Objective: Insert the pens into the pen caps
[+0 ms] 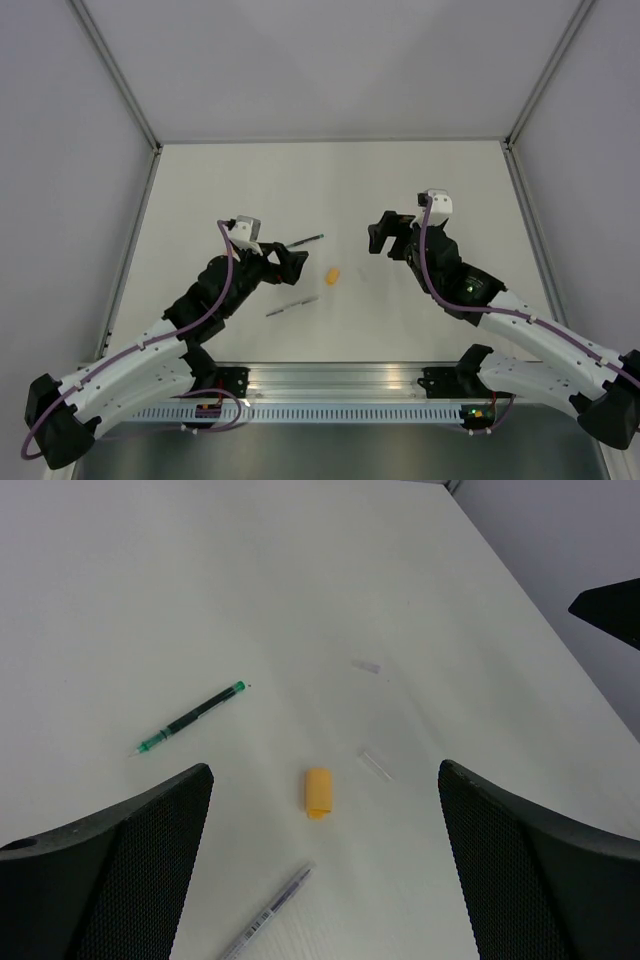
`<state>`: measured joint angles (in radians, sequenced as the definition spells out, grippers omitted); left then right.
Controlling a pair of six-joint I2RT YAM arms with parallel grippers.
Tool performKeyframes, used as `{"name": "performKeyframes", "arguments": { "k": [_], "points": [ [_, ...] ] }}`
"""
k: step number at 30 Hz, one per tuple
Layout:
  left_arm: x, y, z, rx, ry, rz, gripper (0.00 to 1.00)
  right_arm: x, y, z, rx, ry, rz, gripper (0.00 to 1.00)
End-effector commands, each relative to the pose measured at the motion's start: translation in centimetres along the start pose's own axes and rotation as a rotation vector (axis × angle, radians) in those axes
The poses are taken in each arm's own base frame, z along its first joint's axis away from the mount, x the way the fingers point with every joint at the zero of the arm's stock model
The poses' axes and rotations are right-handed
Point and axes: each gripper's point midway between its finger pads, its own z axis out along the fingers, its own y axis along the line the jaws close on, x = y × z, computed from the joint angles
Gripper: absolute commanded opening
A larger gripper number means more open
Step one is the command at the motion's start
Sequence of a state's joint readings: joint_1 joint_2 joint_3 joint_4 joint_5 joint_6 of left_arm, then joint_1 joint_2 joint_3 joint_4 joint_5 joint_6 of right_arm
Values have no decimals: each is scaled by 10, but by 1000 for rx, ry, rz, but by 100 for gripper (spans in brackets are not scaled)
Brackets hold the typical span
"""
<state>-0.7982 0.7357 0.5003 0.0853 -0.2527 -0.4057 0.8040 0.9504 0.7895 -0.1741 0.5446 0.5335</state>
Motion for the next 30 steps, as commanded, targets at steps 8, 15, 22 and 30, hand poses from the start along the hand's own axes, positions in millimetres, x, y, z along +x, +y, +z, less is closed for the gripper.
{"name": "performKeyframes", "arguments": {
  "k": [8, 15, 22, 30],
  "points": [
    [-16, 18, -10, -82, -94, -13, 100, 3, 12, -4, -116, -22, -80, 96],
    [-25, 31, -22, -130, -170, -36, 100, 41, 13, 24, -74, 119, -172, 89],
    [-26, 41, -27, -182, -186, -51, 99, 80, 55, 55, -258, 262, -320, 83],
    [-42, 53, -51, -205, -301, -128, 99, 126, 118, 82, -724, 419, -695, 82]
  ]
}}
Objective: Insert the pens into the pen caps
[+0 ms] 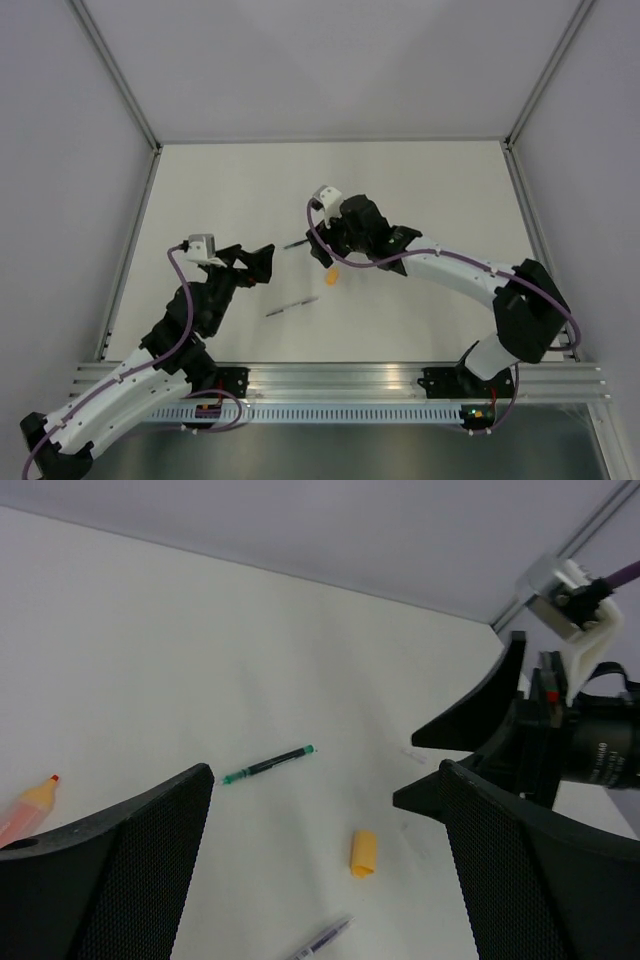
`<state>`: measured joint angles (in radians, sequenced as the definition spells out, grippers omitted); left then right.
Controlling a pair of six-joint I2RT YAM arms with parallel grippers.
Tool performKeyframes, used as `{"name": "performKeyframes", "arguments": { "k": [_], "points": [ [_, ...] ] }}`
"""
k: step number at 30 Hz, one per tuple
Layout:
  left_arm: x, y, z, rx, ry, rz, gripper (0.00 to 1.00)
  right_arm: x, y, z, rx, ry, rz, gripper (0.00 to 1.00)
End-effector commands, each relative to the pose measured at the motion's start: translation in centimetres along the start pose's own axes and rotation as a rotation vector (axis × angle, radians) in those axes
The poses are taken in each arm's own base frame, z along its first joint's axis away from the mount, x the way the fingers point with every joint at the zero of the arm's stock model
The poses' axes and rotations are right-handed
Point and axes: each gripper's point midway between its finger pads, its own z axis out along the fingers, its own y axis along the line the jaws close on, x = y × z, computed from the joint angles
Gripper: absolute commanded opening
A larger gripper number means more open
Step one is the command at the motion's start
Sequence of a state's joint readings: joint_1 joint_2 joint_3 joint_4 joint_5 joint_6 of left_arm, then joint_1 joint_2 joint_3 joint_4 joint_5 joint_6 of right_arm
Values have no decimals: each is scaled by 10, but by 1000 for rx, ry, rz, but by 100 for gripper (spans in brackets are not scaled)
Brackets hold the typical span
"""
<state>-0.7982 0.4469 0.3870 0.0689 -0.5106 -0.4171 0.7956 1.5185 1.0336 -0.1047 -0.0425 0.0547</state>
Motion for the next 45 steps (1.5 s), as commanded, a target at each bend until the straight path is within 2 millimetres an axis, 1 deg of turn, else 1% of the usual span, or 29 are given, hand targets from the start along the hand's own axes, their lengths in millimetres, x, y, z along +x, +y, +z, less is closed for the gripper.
{"name": "performKeyframes", "arguments": {
  "k": [1, 2, 3, 4, 5, 6, 8, 10, 11, 14, 16, 17, 19, 23, 27, 28, 30, 31, 32, 34, 40, 43, 44, 45],
  "points": [
    [-15, 7, -9, -25, -71, -71, 99, -12, 16, 32, -189, 23, -226, 80],
    [-16, 7, -11, -15, -75, -78, 99, -4, 14, 39, -193, 75, -227, 78],
    [-18, 5, -12, -2, -80, -84, 99, -14, 12, 57, -195, 86, -249, 78],
    [-23, 4, -16, 7, -96, -96, 99, -12, 11, 62, -204, 122, -258, 78],
    [-25, 5, -17, 7, -102, -101, 99, -28, 11, 68, -203, 102, -275, 78],
    [-25, 7, -18, -1, -103, -103, 99, -19, 8, 79, -203, 132, -296, 78],
    [-27, 9, -20, -4, -116, -114, 99, -21, 3, 91, -192, 135, -313, 78],
    [-27, 9, -21, 0, -120, -121, 99, -18, 2, 97, -198, 157, -333, 77],
    [-26, 6, -20, 11, -117, -123, 99, -25, 2, 100, -199, 144, -339, 77],
    [-22, 3, -18, 20, -100, -120, 99, -9, 3, 111, -230, 178, -356, 78],
    [-21, 5, -17, 8, -93, -114, 99, -1, 3, 115, -238, 202, -362, 78],
    [-22, 5, -17, 6, -96, -115, 99, 2, 1, 120, -238, 213, -366, 78],
    [-23, 5, -17, 6, -99, -120, 99, 1, -1, 126, -225, 211, -370, 78],
    [-27, 9, -21, 0, -120, -131, 99, 5, -6, 139, -204, 220, -374, 77],
    [-29, 10, -24, 1, -134, -142, 99, 13, -19, 147, -159, 243, -368, 74],
    [-29, 10, -24, 1, -134, -142, 99, 13, -27, 149, -142, 237, -356, 73],
    [-29, 9, -23, 4, -133, -140, 99, 21, -35, 153, -147, 247, -322, 72],
    [-28, 9, -23, 4, -130, -140, 99, 24, -47, 152, -139, 256, -288, 72],
    [-29, 10, -23, 2, -132, -141, 99, 29, -48, 155, -153, 267, -276, 71],
    [-30, 11, -24, -6, -134, -141, 99, 37, -54, 154, -150, 303, -276, 70],
    [-34, 9, -27, 12, -146, -153, 99, 46, -60, 153, -123, 341, -288, 65],
    [-33, 10, -27, 6, -145, -151, 99, 49, -60, 153, -118, 350, -277, 57],
    [-34, 10, -27, 7, -146, -153, 99, 49, -60, 151, -118, 351, -269, 52],
    [-33, 10, -27, 7, -145, -152, 99, 48, -59, 149, -117, 348, -265, 49]
  ]
}}
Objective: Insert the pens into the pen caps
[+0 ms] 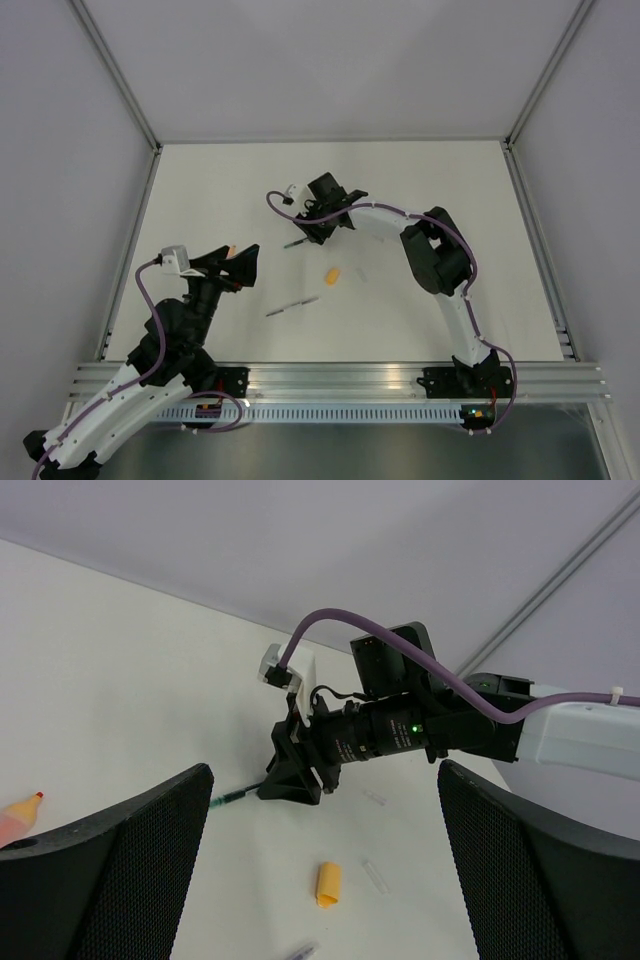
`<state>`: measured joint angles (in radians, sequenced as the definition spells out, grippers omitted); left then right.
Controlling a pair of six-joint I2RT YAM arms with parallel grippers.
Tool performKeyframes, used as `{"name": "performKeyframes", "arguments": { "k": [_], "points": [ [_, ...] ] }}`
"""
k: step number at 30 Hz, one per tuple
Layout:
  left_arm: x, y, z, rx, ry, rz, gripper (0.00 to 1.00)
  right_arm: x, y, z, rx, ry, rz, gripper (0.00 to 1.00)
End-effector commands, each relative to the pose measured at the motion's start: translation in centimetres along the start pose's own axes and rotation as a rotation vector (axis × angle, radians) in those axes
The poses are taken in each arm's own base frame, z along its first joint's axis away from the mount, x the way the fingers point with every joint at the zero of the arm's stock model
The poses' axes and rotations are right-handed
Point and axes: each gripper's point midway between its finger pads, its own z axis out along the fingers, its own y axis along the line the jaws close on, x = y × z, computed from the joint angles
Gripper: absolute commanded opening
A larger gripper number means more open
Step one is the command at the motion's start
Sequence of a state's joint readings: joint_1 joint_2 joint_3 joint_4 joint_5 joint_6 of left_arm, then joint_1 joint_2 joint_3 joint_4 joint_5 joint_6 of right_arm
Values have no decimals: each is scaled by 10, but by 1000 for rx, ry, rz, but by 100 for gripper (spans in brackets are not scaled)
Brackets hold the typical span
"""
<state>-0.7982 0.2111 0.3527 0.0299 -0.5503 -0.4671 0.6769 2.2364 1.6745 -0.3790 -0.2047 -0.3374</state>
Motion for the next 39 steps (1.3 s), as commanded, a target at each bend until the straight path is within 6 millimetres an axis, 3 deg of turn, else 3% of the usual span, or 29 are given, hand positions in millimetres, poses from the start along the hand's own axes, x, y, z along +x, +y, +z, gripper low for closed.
{"name": "performKeyframes", "arguments": {
  "k": [1, 7, 10, 13, 15, 16, 18, 22, 25, 29, 33, 36, 39],
  "points": [
    [1, 3, 0, -18, -4, -21, 99, 3, 2, -2, 7, 23, 5, 47],
    [1, 6, -1, -28, -9, -23, 99, -2, 13, -16, 21, -19, 52, 29],
    [3, 13, -1, -61, -18, -27, 99, 0, 30, -20, -2, -35, 99, 19],
    [8, 17, -1, -69, -27, -43, 99, 6, 31, -19, 37, -28, 169, 9],
    [6, 15, -1, -53, -37, -54, 99, 16, 36, -16, 28, -7, 196, 7],
    [7, 14, -1, -46, -33, -54, 99, 19, 38, -15, 28, -4, 207, 1],
    [11, 9, 0, -24, -16, -55, 99, 24, 38, -16, 45, -3, 246, 0],
    [20, 3, 4, -13, 33, -64, 100, 13, 33, -27, 89, -73, 281, 0],
    [34, -5, 4, 7, 97, -130, 100, -20, 21, -54, 152, -181, 332, 0],
    [49, -34, 4, 125, 173, -249, 100, -52, 1, -92, 259, -331, 391, 0],
    [58, -61, 6, 210, 270, -261, 100, -58, -12, -126, 345, -411, 442, 0],
    [59, -78, 8, 271, 294, -306, 100, -63, -7, -153, 338, -504, 477, 0],
    [53, -96, 10, 349, 290, -309, 99, -69, 14, -177, 242, -588, 503, 0]
  ]
}}
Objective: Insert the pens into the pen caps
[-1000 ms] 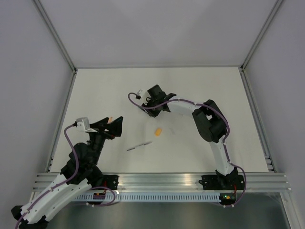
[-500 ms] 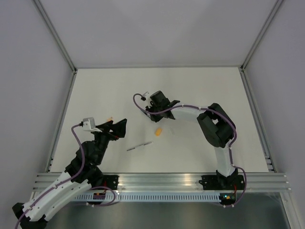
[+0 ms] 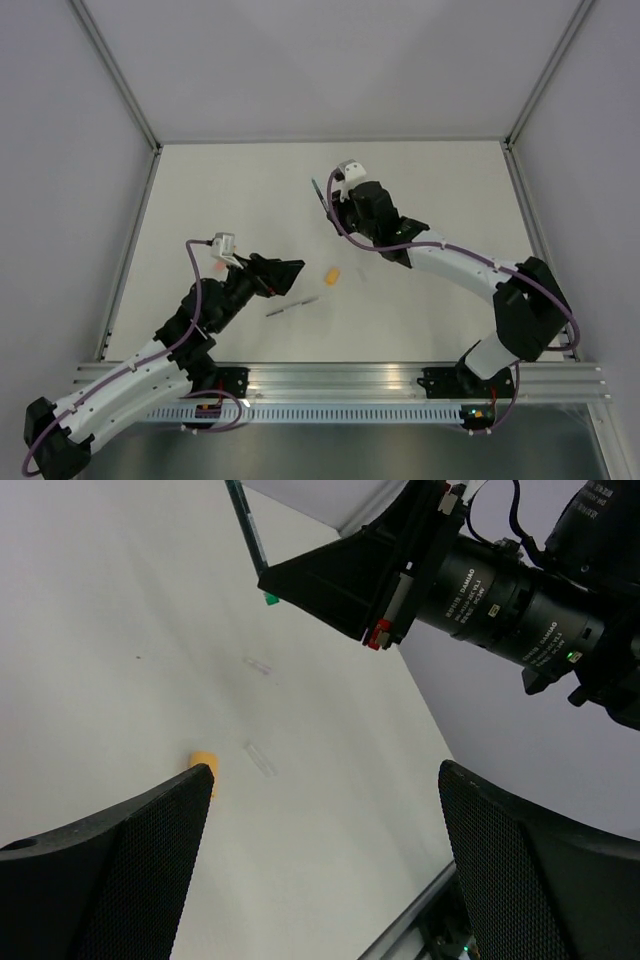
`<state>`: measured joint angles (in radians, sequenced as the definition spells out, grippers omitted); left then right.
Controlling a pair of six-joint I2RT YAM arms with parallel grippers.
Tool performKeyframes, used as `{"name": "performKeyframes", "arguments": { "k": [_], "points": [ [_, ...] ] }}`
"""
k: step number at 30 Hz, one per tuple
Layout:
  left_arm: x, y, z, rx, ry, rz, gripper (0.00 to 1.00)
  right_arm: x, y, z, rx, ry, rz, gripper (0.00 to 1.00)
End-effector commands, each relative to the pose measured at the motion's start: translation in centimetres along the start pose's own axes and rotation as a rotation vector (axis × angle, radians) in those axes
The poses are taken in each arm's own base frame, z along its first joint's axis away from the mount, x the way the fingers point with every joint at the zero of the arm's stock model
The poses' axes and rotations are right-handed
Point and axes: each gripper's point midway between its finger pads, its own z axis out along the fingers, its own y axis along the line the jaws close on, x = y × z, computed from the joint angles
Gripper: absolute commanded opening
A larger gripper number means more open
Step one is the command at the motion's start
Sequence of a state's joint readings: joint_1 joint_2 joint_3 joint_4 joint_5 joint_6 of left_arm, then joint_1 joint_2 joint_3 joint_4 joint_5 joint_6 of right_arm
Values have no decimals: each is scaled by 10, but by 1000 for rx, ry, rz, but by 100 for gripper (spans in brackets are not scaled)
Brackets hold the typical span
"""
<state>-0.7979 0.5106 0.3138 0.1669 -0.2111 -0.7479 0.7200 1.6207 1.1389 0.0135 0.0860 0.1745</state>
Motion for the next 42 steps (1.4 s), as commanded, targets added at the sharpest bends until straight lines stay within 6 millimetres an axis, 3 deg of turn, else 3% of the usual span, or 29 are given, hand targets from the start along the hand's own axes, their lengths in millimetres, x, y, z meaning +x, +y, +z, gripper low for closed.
{"name": "performKeyframes", "arguments": {
  "k": [1, 7, 12, 16, 26, 30, 42],
  "points": [
    [-33, -66, -1, 232, -41, -64, 99, -24, 17, -31, -94, -129, 125, 0],
    [-43, -92, 3, 329, -49, -61, 98, -28, 49, -78, -253, -226, 191, 0],
    [-45, -94, 6, 332, -59, -37, 94, -30, 76, -108, -372, -276, 235, 0],
    [-46, -92, 12, 308, -50, 14, 94, -29, 86, -126, -417, -305, 244, 0],
    [-29, -92, 34, 292, 26, 45, 83, -27, 118, -144, -523, -317, 255, 0],
    [-33, -89, 33, 275, 6, 56, 68, -26, 116, -149, -516, -329, 255, 0],
    [-35, -87, 36, 256, -4, 50, 63, -24, 128, -154, -574, -321, 247, 0]
  ]
}}
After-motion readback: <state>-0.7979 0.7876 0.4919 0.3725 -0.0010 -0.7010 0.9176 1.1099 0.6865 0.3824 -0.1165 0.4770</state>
